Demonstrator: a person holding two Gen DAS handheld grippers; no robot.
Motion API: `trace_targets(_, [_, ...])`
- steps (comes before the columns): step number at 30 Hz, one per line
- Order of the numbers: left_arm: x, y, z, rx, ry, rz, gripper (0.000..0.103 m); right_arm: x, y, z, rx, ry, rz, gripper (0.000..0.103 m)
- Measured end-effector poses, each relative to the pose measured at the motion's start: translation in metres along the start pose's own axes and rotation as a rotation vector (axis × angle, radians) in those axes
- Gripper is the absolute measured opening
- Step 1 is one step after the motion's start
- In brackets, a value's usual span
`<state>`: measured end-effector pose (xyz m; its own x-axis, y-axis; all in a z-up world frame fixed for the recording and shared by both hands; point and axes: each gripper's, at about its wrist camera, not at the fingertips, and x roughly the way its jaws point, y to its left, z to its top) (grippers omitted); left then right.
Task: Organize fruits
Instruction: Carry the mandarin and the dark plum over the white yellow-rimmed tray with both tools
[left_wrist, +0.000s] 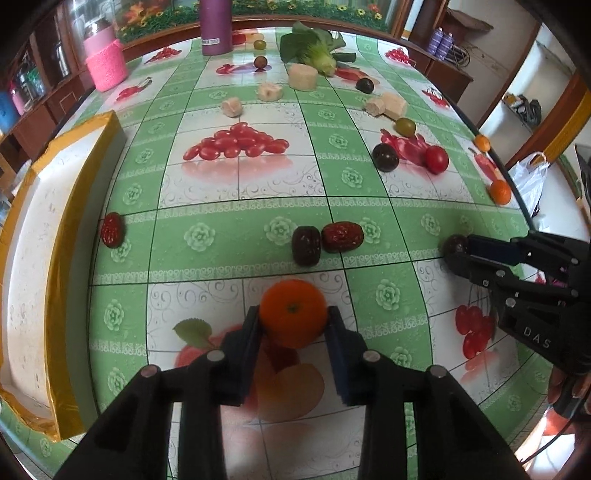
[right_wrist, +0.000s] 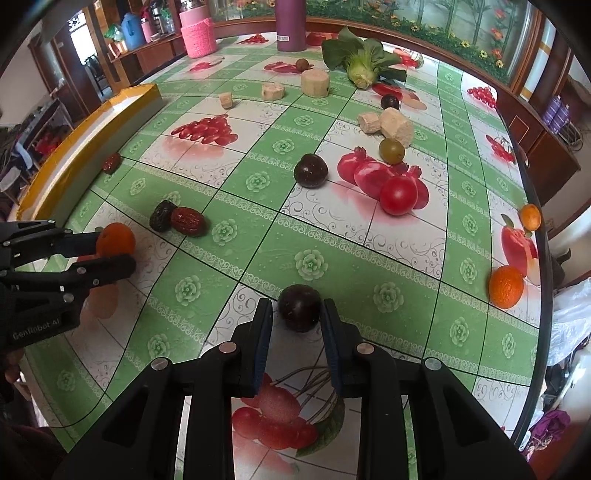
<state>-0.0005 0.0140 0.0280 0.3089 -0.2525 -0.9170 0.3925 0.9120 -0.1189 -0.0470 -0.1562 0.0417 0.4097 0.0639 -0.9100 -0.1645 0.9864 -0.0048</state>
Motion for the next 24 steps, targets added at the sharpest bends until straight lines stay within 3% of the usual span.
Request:
trace_targets(6, [0.003, 0.006, -0.004, -0.029, 0.014, -0.015, 0.037, 0.007, 0.000, 0.000, -0.003, 0.024, -0.036, 0.028])
trace_targets(9, [0.004, 0.005, -0.003, -0.034, 0.013, -0.013, 0.037, 0.014, -0.005, 0.005, 0.027, 0.040, -0.041, 0.037])
trace_targets(11, [0.004, 0.006, -0.001, -0.035, 0.011, -0.017, 0.037, 0.020, -0.008, 0.007, 0.049, 0.061, -0.063, 0.052])
trace_targets(13, [0.006, 0.006, -0.002, -0.037, 0.013, -0.014, 0.037, 0.022, -0.009, 0.008, 0.059, 0.054, -0.032, 0.055])
trace_targets(15, [0.006, 0.005, -0.001, -0.032, 0.013, -0.012, 0.037, 0.020, -0.005, 0.008, 0.027, 0.039, -0.031, 0.041])
trace_targets(16, [0.006, 0.004, 0.000, -0.033, 0.014, -0.011, 0.037, 0.020, -0.004, 0.009, 0.013, 0.040, -0.027, 0.024])
trace_targets(24, [-0.008, 0.007, 0.001, -0.058, -0.014, -0.066, 0.037, -0.004, 0.006, 0.005, -0.046, 0.006, -0.054, 0.023])
